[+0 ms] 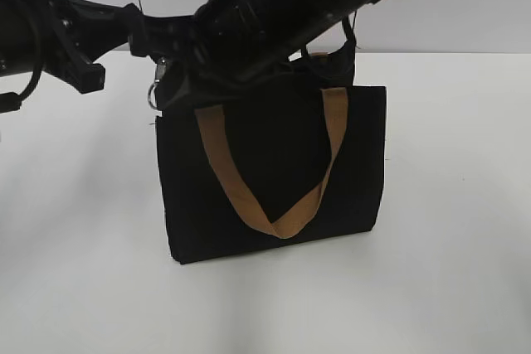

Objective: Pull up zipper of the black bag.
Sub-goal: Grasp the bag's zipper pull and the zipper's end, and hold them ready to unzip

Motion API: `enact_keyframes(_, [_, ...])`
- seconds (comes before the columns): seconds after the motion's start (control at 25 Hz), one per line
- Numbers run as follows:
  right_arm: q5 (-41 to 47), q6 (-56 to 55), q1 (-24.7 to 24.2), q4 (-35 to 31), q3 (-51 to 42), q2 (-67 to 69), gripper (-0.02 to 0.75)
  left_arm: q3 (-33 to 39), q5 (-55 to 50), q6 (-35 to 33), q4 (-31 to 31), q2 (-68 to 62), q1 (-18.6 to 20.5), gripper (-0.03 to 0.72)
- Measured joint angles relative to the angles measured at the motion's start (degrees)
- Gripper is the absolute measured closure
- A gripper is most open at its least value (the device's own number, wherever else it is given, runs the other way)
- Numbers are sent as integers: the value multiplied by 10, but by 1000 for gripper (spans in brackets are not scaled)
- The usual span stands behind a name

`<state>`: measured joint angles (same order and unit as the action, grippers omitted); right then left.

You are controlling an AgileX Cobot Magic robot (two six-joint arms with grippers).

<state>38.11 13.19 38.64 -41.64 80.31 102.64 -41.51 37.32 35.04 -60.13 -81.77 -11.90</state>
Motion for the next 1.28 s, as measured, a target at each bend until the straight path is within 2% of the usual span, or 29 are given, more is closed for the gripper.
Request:
enact_keyframes(0.08, [17, 7, -16, -1, 0, -10, 752, 0, -1, 25, -27, 10, 0, 669])
enact_keyframes(0.2, [46, 18, -44, -1, 2, -16, 752, 0, -14, 98, -104, 36, 0, 669])
enact_keyframes(0.4, [85, 75, -57, -12, 3, -17, 752, 0, -29, 294, -292, 75, 0, 669])
enact_keyframes(0.52, [88, 129, -57, -44, 15, -17, 752, 0, -42, 401, -372, 104, 0, 669])
enact_keyframes(0.64, [82, 149, -57, -52, 34, -17, 752, 0, -46, 488, -394, 131, 0, 669])
enact_keyframes(0.76, [69, 154, -57, -44, 40, -17, 752, 0, -45, 520, -400, 137, 1, 669])
enact_keyframes(0.92, [65, 146, -57, 2, 40, -6, 752, 0, -45, 533, -402, 137, 1, 669])
enact_keyframes(1.08, [65, 103, -63, 79, 40, 3, 752, 0, -42, 539, -404, 136, 5, 669])
enact_keyframes(1.16, [71, 76, -72, 128, 41, 3, 752, 0, -41, 541, -406, 134, 8, 669])
enact_keyframes(1.28, [89, 59, -89, 166, 44, 3, 752, 0, -39, 541, -406, 127, 8, 669])
